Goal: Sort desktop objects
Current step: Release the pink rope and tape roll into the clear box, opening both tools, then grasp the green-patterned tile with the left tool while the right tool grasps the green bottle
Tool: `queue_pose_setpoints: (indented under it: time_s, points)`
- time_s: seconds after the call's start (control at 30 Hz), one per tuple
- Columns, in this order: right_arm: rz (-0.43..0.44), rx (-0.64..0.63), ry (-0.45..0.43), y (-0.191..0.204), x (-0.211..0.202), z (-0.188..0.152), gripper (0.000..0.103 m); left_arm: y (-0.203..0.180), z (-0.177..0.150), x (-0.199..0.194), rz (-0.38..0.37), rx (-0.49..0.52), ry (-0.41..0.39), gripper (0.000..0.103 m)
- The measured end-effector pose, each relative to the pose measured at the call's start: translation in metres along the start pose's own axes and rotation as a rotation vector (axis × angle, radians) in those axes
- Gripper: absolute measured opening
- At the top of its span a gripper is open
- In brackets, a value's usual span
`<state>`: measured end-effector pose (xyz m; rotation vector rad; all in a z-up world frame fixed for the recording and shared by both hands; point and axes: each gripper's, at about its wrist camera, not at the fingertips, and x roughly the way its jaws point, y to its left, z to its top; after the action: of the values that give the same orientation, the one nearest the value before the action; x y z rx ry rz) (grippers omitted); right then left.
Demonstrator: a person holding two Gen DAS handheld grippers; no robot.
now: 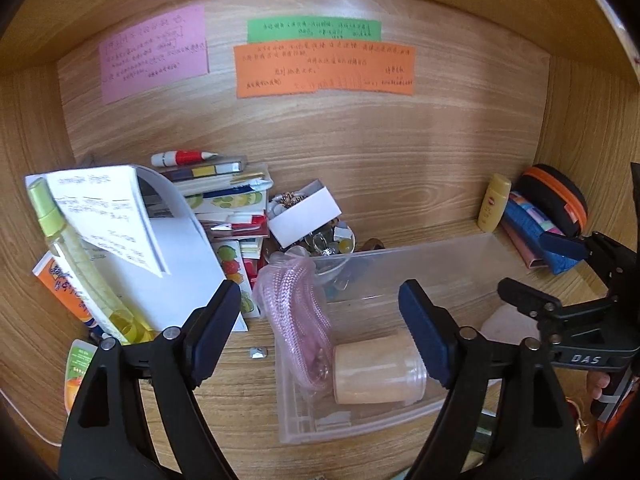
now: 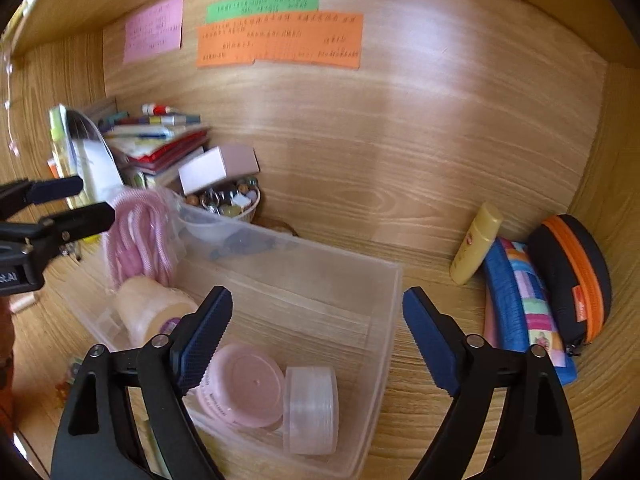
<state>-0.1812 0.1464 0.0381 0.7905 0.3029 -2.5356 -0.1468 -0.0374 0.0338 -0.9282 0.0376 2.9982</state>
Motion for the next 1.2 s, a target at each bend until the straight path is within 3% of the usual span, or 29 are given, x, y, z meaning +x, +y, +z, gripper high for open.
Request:
queue_pose_setpoints:
  time_s: [0.33,0.5,0.67,0.87,1.2]
  points:
    - [0.003,-0.028,-0.053,0.008,-0.049,-0.013,0.090,-0.001,-0.010,-0.033,0.007,0.022,-0.037,0.083]
    - [0.008,-0.042,-0.064,0.016,-0.066,-0.025,0.099,0.000,-0.020,-0.045,0.014,0.034,-0.040,0.083]
    - [0.002,-0.074,-0.065,0.026,-0.077,-0.037,0.099,0.006,-0.029,-0.053,0.006,0.032,-0.024,0.083]
    - [0.014,-0.099,-0.032,0.031,-0.077,-0.051,0.099,0.014,-0.048,-0.056,-0.011,0.020,0.026,0.083]
    - [0.039,-0.120,0.112,0.032,-0.042,-0.077,0.099,0.020,-0.095,-0.033,-0.002,0.040,0.200,0.083]
